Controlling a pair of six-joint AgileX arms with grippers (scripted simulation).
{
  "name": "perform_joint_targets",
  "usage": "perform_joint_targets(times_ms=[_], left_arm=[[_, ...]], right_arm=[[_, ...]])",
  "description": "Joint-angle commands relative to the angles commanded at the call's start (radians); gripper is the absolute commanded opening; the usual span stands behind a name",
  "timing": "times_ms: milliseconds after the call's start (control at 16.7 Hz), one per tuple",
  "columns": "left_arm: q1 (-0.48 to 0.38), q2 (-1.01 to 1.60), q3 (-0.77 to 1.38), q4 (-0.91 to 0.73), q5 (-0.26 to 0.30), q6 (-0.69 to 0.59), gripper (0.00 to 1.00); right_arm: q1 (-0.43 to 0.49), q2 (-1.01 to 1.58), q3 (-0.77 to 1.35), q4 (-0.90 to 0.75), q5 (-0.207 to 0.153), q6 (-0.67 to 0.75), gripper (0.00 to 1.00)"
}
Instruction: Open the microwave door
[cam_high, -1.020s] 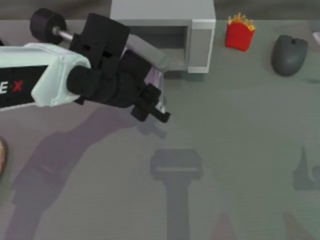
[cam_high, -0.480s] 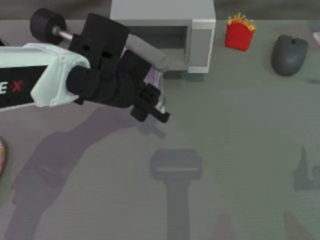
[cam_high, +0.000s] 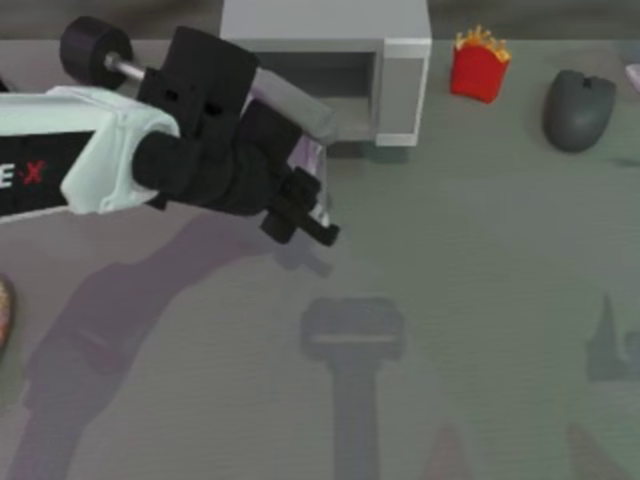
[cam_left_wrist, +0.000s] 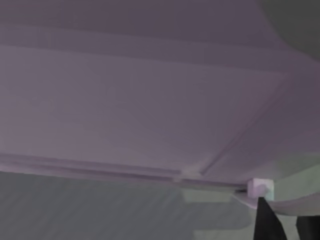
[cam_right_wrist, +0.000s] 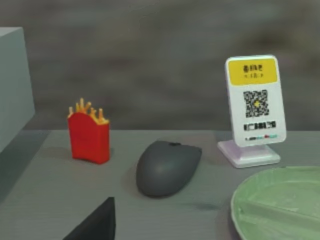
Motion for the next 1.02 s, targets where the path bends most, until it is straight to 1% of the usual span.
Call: perform_joint_targets(times_ms=[180, 540, 1020], left_arm=[[-0.006, 0.0, -0.003, -0.002, 0.01, -0.003, 0.0], [0.026, -0.013, -0.013, -0.014, 0.047, 0.059, 0.0], [0.026, -0.013, -0.013, -0.014, 0.047, 0.06, 0.0]], right_arm=[[0.0, 0.0, 0.0, 0.0, 0.0, 0.0, 1.0], [0.0, 0.0, 0.0, 0.0, 0.0, 0.0, 1.0], [0.0, 0.0, 0.0, 0.0, 0.0, 0.0, 1.0]])
